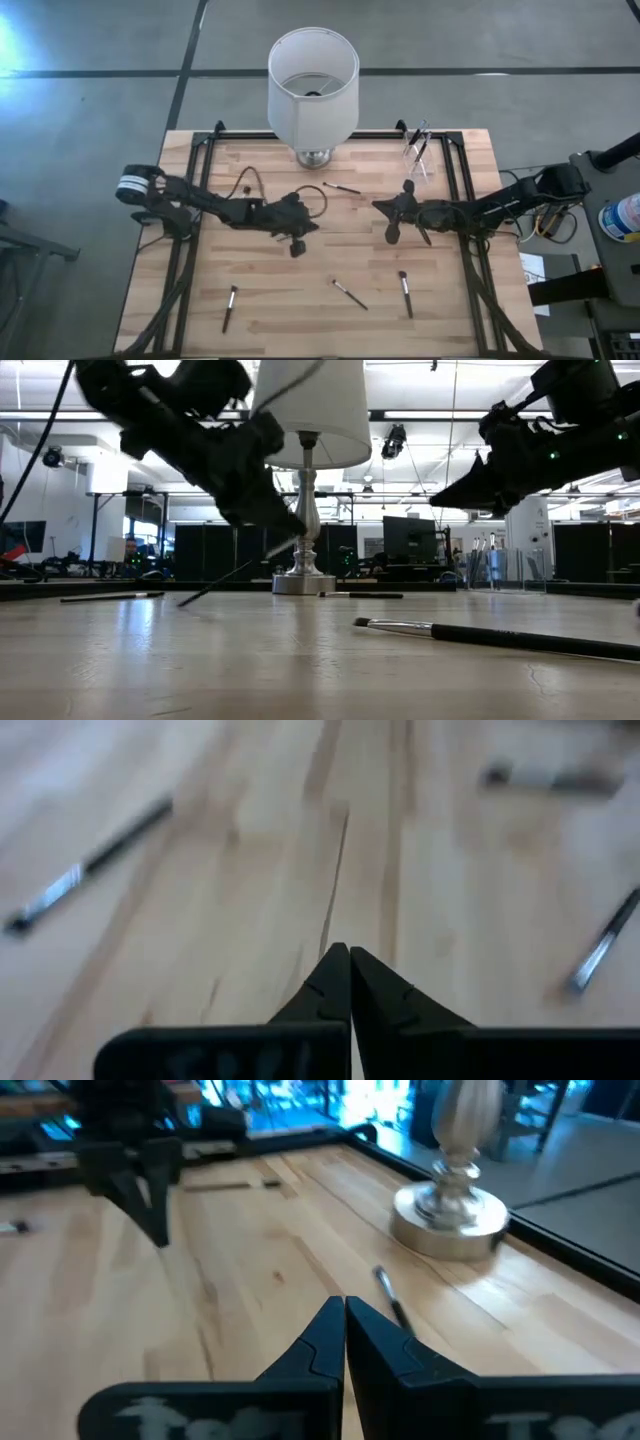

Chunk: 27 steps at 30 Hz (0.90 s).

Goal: Put items in baskets/containers
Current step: Put the eyeshadow brush into the transparent organizer

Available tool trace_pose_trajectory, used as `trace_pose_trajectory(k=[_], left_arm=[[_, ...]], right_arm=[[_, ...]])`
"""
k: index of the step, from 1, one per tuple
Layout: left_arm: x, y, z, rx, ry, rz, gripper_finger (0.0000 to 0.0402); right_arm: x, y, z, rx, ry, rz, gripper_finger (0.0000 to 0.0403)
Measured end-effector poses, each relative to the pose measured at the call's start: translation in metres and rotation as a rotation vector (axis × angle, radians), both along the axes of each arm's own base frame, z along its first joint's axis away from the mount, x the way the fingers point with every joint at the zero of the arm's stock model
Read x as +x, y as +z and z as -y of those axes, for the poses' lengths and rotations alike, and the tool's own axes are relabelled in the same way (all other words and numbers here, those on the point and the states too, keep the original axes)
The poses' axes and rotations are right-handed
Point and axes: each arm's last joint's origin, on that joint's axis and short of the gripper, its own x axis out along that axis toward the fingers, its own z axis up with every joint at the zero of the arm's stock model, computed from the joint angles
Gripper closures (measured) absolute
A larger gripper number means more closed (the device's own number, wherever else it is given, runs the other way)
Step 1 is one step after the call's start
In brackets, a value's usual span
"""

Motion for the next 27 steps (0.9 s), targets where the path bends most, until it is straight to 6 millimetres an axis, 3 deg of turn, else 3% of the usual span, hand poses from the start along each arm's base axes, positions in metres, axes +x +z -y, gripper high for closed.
trace_pose_trajectory(k=[7,12,20,27], left_arm=[[-0.011,0.010,0.000,-0.029,-0.026,0.366,0.0401],[-0.013,0.010,0.000,-0.022,-0.036,0.393,0.0401],[-0.012,0.018,0.000,0.000,-0.044,0.470,0.0401],[-0.012,0.023,0.000,0.003,-0.048,0.519,0.0401]], right_arm=[[0.011,0.002,-0.007,0.005,0.098,0.130,0.0391],[0.034,-0.006,-0.010,0.005,0.115,0.125,0.0366],[0.091,-0.020,-0.019,0.013,0.188,0.145,0.0297],[0.117,-0.023,-0.023,0.009,0.281,0.242,0.0240]])
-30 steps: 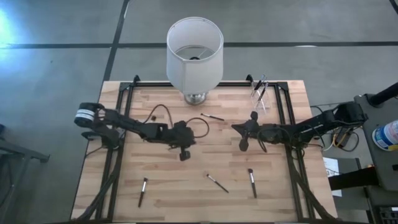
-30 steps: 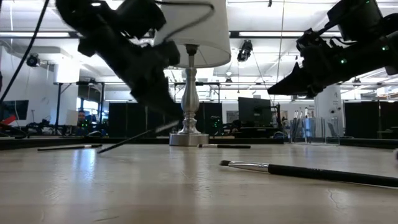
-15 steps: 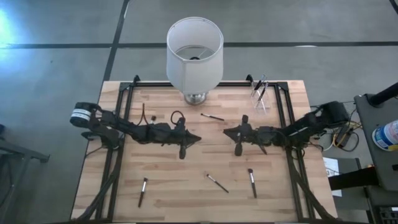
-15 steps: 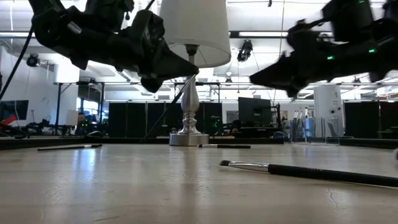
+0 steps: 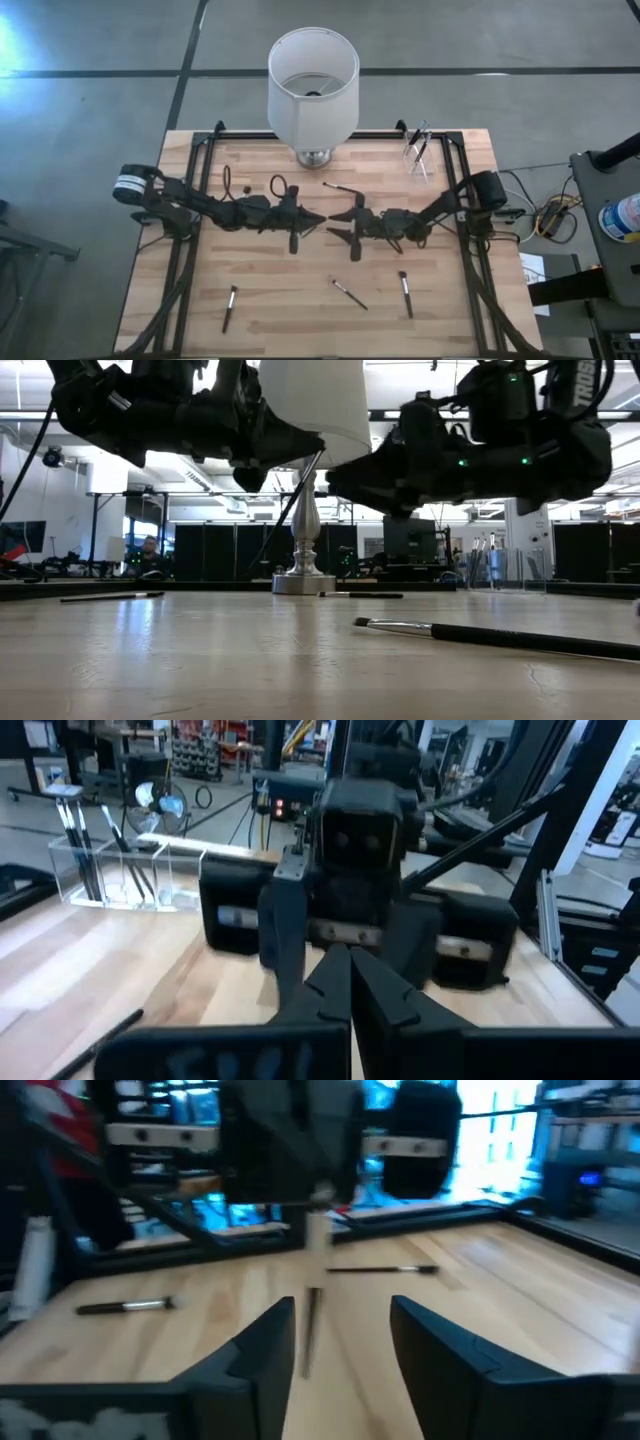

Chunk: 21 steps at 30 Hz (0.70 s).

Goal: Put items in baskets/containers
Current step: Put the eyeshadow brush into the transparent organizer

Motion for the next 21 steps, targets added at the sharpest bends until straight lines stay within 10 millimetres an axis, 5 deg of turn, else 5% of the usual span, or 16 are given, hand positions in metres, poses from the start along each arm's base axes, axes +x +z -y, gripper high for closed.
trace_pose_trajectory(k=[13,21], left_arm=[[0.000,0.005,0.000,0.007,-0.011,0.049,0.0401],[0.000,0.005,0.000,0.008,-0.010,0.050,0.0401]], right_arm=[[0.031,0.004,-0.002,-0.003,-0.019,0.048,0.0248],[0.034,0.010,-0.002,-0.026,-0.041,0.067,0.0364]])
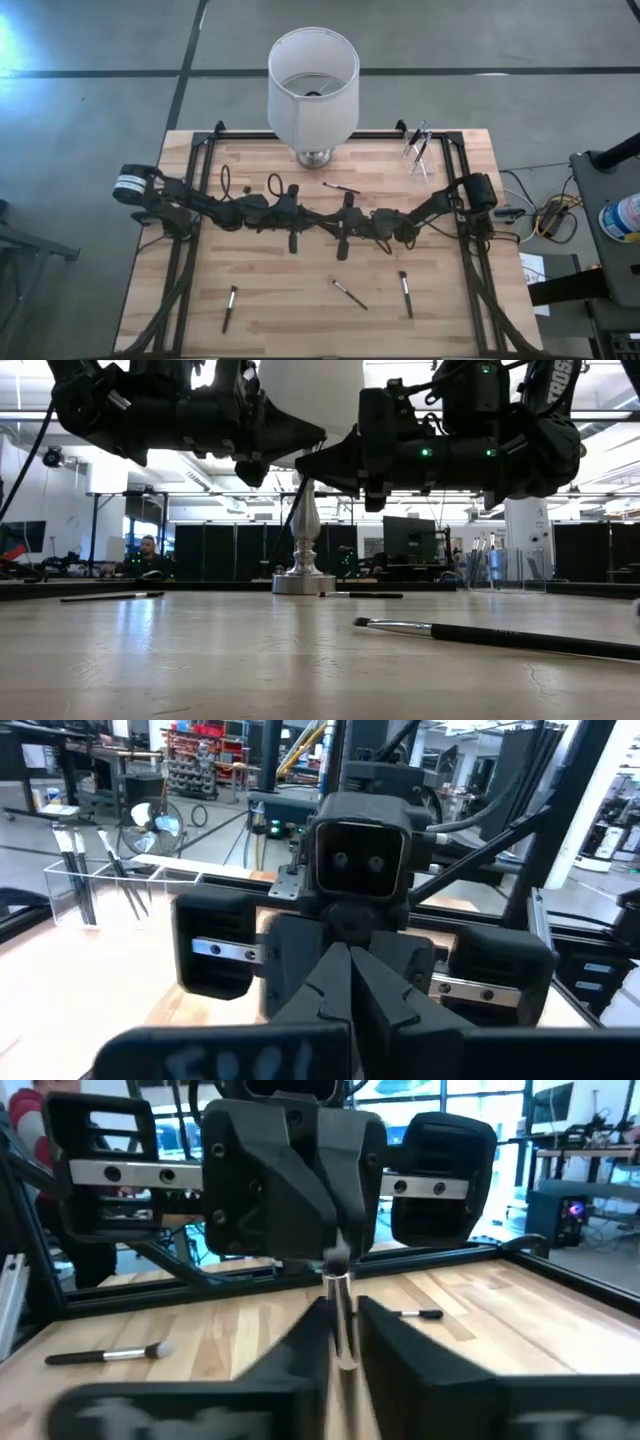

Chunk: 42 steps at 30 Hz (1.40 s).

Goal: Put items in baskets/containers
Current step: Put the eyeshadow brush into the transparent organizer

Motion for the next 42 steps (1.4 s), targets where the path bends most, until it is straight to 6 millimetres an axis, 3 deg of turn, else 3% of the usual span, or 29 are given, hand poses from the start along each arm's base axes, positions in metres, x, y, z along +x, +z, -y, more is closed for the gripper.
trace_pose_trajectory(k=[2,9,13,16,22,27,34,42], left_arm=[[0.000,0.000,-0.001,-0.011,0.004,0.001,0.0401],[-0.005,0.005,0.000,-0.023,-0.005,0.010,0.0375],[-0.020,0.008,-0.002,0.010,0.003,0.020,0.0353],[-0.038,0.007,-0.003,0.057,0.006,0.027,0.0347],[-0.069,-0.001,-0.005,0.061,0.019,0.056,0.0356],[-0.080,0.001,-0.007,0.067,0.057,0.085,0.0388],[-0.081,0.002,-0.007,0.062,0.057,0.088,0.0400],[-0.081,0.001,-0.007,0.055,0.050,0.082,0.0401]], right_arm=[[-0.001,-0.001,0.000,-0.004,-0.005,-0.004,0.0382],[-0.013,-0.001,0.003,0.000,-0.039,-0.034,0.0387],[-0.034,0.011,0.009,-0.011,-0.099,-0.094,0.0388],[-0.057,0.031,0.019,-0.010,-0.204,-0.145,0.0389],[-0.117,0.072,0.053,0.046,-0.525,-0.328,0.0389],[-0.169,0.098,0.089,0.113,-0.814,-0.339,0.0389],[-0.218,0.107,0.135,0.236,-1.039,-0.310,0.0389],[-0.236,0.092,0.173,0.396,-1.098,-0.342,0.0389]])
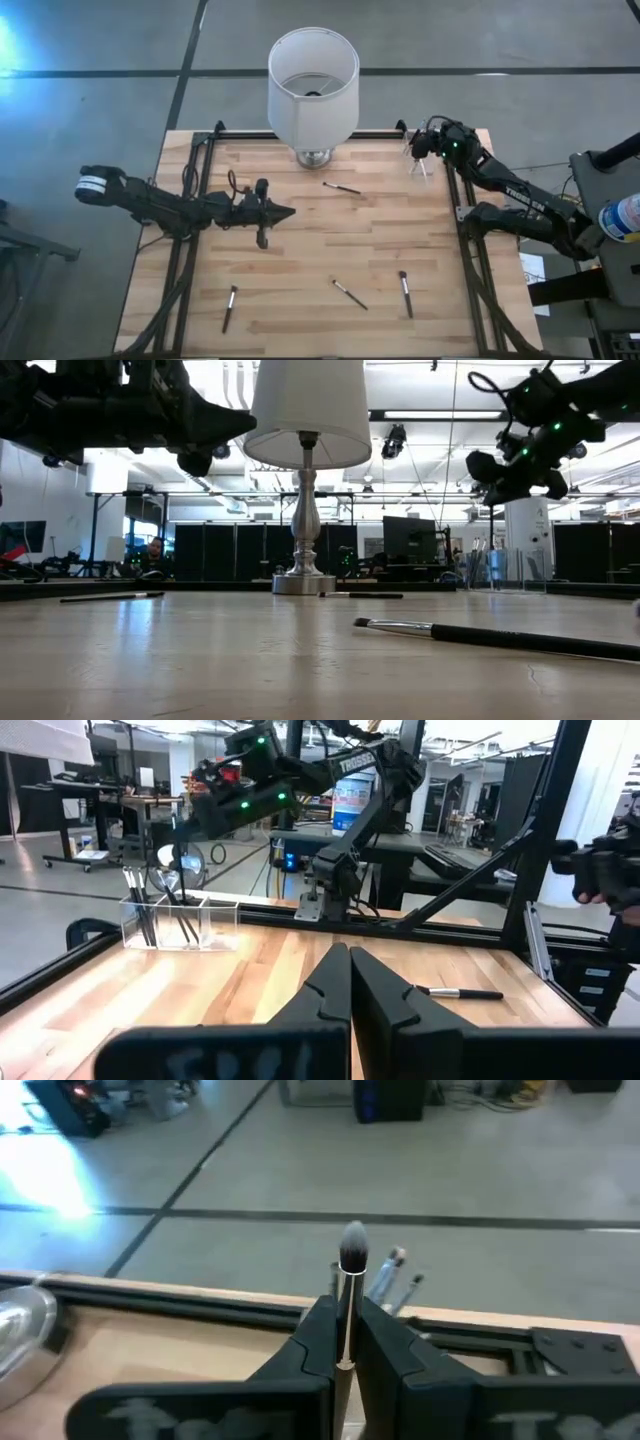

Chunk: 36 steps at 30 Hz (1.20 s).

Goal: Put items in baskets/containers
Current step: Put the eyeshadow brush into the transparent organizer

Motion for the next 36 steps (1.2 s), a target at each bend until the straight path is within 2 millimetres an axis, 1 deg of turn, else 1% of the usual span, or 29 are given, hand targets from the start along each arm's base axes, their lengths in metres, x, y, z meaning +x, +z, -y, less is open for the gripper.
trace_pose_trajectory(k=[7,11,14,18,22,24,31,33,36], left_arm=[[0.000,-0.001,0.000,-0.007,-0.002,-0.007,0.0401],[0.000,-0.001,0.000,-0.012,-0.003,-0.007,0.0401],[0.000,-0.001,0.000,-0.012,-0.003,-0.008,0.0401],[0.000,-0.001,0.000,-0.013,-0.010,-0.008,0.0401],[0.000,-0.001,0.001,-0.016,-0.019,-0.011,0.0401],[0.000,-0.001,0.001,-0.017,-0.020,-0.012,0.0401],[0.000,-0.002,0.001,-0.018,-0.021,-0.016,0.0401],[0.000,-0.002,0.001,-0.018,-0.021,-0.016,0.0401],[0.000,-0.002,0.001,-0.018,-0.021,-0.016,0.0401]], right_arm=[[0.010,-0.009,0.011,0.075,-0.023,-0.009,0.0389],[0.014,-0.021,0.016,0.141,-0.045,-0.028,0.0385],[0.018,-0.026,0.020,0.170,-0.057,-0.033,0.0380],[0.019,-0.030,0.023,0.204,-0.085,-0.029,0.0379],[0.019,-0.033,0.026,0.253,-0.136,-0.064,0.0377],[0.019,-0.034,0.027,0.264,-0.147,-0.063,0.0377],[0.020,-0.025,0.029,0.245,-0.164,-0.036,0.0374],[0.020,-0.022,0.029,0.240,-0.168,-0.036,0.0367],[0.020,-0.019,0.029,0.246,-0.171,-0.039,0.0346]])
